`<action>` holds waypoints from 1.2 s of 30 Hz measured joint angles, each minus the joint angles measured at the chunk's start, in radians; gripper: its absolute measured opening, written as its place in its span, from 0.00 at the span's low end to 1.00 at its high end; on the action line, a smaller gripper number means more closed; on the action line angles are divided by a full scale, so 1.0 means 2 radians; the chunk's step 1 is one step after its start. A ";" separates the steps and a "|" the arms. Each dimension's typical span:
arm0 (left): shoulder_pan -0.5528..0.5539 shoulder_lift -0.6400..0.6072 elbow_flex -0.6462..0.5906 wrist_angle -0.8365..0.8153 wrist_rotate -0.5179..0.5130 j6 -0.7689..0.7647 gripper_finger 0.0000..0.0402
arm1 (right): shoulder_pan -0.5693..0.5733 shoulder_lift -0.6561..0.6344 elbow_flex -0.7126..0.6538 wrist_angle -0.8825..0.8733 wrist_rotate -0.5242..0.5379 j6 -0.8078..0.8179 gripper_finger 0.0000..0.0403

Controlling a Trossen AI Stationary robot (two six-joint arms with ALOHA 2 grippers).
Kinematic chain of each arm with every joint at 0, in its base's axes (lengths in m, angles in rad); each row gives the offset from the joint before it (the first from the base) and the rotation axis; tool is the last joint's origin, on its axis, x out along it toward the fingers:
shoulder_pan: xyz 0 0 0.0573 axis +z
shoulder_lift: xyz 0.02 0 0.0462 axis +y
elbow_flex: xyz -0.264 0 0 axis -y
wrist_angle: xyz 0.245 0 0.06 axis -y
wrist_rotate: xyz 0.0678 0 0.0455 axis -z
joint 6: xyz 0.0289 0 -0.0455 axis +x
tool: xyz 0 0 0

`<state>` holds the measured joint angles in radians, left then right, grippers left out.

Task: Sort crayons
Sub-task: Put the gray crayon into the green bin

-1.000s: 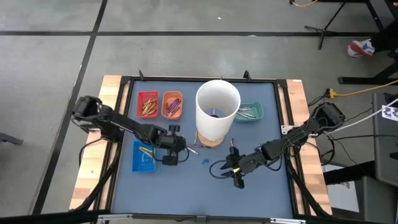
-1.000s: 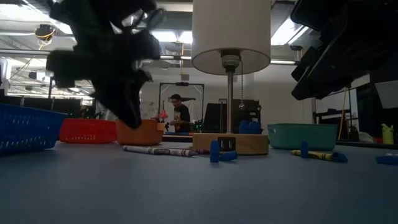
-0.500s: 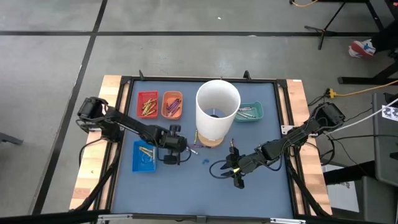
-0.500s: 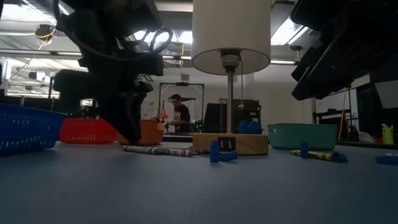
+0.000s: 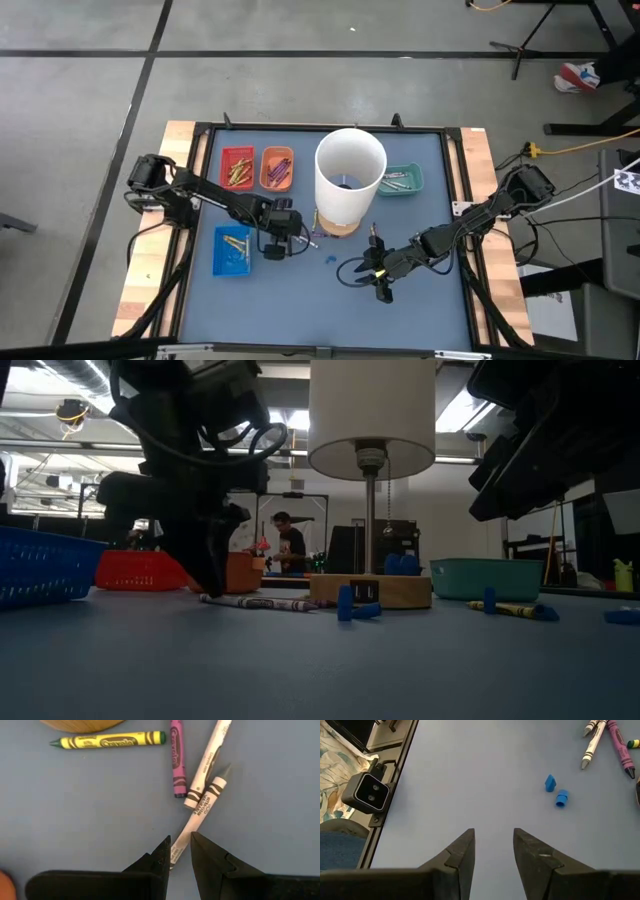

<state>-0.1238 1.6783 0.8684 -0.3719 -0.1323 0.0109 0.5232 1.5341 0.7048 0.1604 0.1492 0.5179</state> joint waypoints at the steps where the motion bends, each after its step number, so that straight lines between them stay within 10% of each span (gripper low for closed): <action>1: 0.001 0.000 0.000 0.000 0.000 0.000 0.15 | 0.000 0.000 0.000 0.000 0.000 0.000 0.33; 36: -0.001 0.029 0.001 0.000 0.031 0.018 0.02 | 0.000 0.000 0.000 0.002 0.000 0.000 0.33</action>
<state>-0.1249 1.7370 0.8703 -0.3723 -0.0705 0.0469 0.5232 1.5341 0.7044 0.1653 0.1490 0.5182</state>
